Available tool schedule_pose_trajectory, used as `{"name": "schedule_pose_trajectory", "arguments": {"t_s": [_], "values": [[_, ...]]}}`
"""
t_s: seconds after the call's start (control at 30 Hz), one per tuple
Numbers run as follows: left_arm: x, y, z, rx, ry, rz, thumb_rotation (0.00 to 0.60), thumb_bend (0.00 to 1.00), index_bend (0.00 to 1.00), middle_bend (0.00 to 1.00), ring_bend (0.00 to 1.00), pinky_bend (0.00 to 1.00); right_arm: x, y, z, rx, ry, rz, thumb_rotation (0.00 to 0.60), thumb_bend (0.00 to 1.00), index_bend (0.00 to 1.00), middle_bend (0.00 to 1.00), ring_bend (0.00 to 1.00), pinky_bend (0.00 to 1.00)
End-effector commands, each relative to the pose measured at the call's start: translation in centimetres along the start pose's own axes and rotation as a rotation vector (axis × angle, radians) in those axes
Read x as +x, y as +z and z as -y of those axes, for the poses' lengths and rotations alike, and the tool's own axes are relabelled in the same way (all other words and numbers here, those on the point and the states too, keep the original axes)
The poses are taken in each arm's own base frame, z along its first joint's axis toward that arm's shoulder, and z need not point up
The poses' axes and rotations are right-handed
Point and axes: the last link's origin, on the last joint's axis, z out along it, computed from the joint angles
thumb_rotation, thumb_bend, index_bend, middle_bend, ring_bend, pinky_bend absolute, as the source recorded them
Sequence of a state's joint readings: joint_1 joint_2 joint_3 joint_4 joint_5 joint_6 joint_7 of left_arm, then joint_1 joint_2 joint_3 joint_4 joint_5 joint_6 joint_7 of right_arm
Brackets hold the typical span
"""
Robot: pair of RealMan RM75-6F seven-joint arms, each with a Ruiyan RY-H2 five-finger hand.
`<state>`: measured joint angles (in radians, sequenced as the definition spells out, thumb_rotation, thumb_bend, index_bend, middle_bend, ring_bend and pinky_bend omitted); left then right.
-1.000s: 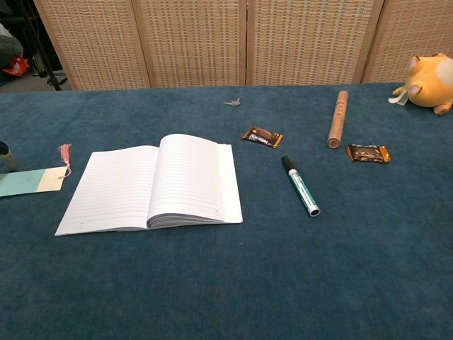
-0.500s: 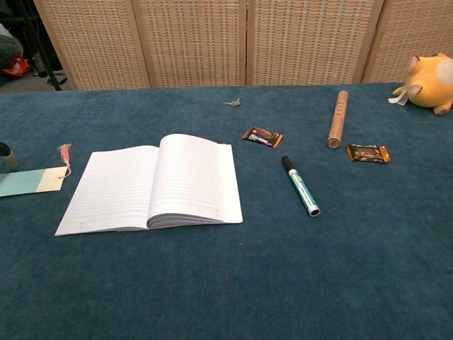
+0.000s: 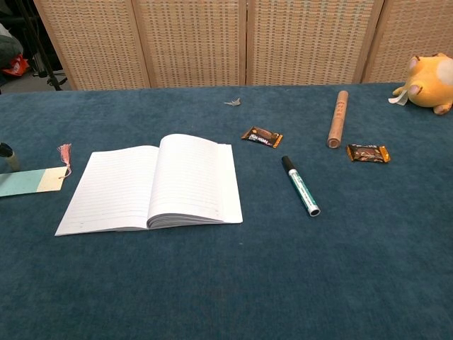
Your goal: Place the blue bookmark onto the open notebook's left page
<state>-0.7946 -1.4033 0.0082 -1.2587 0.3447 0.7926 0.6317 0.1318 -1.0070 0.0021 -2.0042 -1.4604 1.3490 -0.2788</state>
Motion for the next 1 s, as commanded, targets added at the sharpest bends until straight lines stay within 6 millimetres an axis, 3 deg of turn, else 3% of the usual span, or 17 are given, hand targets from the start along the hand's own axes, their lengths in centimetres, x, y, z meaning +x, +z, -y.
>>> {"name": "schedule_pose_trajectory", "arguments": {"t_s": [0.03,1.0], "values": [[0.07,-0.08,-0.01,-0.001,0.001,-0.003,0.600,0.30,0.27,0.00,0.00,0.00,0.03,-0.02,0.02,0.001,0.001,-0.002,0.600,0.10,0.00,0.00,0.00,0.00],[-0.26,-0.17,0.07,0.003,-0.001,-0.002,0.600,0.38,0.28,0.00,0.00,0.00,0.25,-0.20,0.00,0.006,0.006,-0.017,0.600,0.10,0.00,0.00,0.00,0.00]]}}
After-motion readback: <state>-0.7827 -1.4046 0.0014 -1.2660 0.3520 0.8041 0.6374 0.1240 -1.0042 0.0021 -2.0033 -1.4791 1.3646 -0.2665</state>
